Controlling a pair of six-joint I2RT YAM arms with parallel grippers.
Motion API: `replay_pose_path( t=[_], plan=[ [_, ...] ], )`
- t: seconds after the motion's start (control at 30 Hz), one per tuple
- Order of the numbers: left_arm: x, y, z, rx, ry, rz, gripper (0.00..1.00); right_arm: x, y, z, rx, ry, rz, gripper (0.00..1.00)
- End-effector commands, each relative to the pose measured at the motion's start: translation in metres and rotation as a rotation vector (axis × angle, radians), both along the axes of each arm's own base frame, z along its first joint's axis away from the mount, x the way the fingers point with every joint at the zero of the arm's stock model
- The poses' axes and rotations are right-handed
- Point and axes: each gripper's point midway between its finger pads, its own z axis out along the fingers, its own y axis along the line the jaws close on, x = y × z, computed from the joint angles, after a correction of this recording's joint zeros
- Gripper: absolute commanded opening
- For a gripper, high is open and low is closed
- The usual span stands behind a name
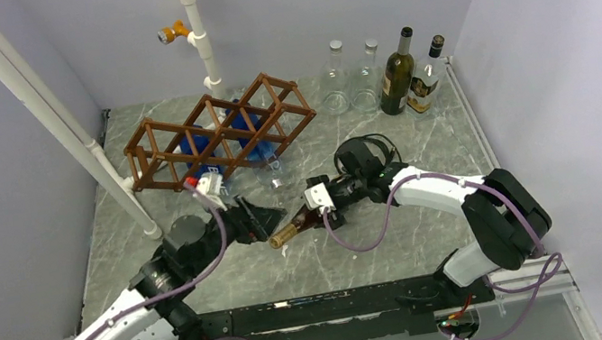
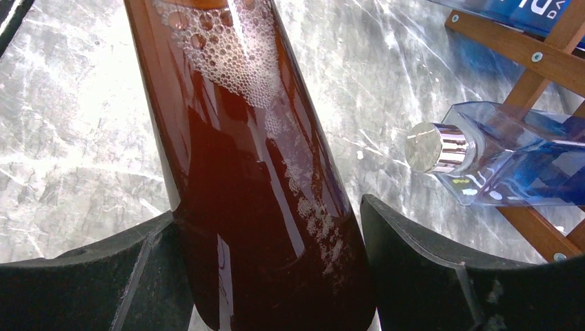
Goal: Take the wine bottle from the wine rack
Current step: Pick up the wine bottle from the wine rack.
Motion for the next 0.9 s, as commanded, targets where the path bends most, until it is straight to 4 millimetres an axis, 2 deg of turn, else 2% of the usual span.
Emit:
replay_pose_path(
  t=[0.0,0.1,0.4,0.6,0.87],
  plan=[
    [0.007,0.019,0.043,-0.189,-0.168,0.108,0.9,0.001,0.012,0.022,0.086,0.061,0.012,0.13],
    [0.002,0.027,0.054,-0.209,-0.256,0.103,0.93,0.003,0.013,0.025,0.096,0.083,-0.001,0.12],
    [-0.011,0.035,0.058,-0.185,-0.547,0.052,0.98,0.011,0.013,0.038,0.149,0.161,-0.049,0.11],
    [-0.012,0.03,0.052,-0.176,-0.611,0.026,0.98,0.016,0.011,0.045,0.182,0.21,-0.073,0.11],
    [-0.011,0.01,0.049,-0.196,-0.65,-0.04,0.98,0.021,0.007,0.05,0.218,0.27,-0.103,0.1]
  ],
)
